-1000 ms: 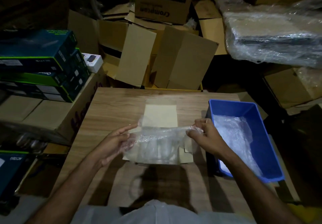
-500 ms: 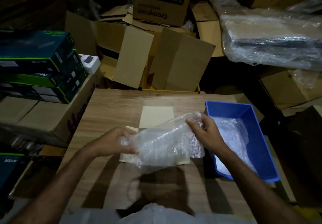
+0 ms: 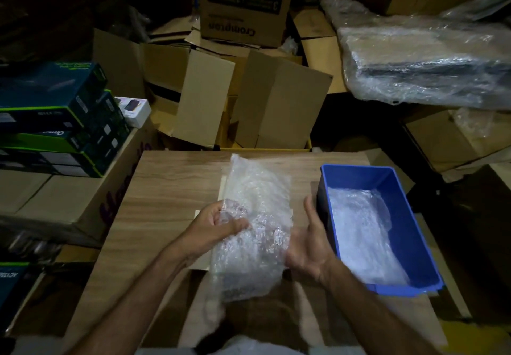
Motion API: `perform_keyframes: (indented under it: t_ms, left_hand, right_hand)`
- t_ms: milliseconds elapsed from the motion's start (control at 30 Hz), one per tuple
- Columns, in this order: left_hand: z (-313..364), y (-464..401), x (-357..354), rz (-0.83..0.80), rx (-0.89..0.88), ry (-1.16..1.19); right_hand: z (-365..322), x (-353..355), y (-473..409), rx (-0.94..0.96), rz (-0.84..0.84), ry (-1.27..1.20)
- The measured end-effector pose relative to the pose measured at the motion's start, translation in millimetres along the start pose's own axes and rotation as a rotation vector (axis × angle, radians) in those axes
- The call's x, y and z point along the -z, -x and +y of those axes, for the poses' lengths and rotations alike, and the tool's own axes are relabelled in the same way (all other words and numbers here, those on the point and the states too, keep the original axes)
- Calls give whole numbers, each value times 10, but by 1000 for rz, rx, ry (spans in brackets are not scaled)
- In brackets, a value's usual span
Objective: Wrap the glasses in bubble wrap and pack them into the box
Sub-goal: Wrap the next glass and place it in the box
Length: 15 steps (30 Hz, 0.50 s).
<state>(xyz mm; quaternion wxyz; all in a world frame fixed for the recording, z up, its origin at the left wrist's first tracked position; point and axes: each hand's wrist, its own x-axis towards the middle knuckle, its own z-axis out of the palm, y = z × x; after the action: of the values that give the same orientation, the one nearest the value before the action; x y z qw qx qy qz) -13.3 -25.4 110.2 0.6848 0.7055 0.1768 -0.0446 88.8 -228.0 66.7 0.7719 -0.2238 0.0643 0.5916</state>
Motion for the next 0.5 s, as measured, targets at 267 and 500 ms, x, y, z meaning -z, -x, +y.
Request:
perform_keyframes:
  t_ms: [267,500]
  left_hand:
    - [-250,19,27,176,-102,23]
    - [-313,-9,325,11,43,-359]
  right_hand:
    - [140,60,-150,398,408,749]
    - [-5,99,-143,369,269,1205]
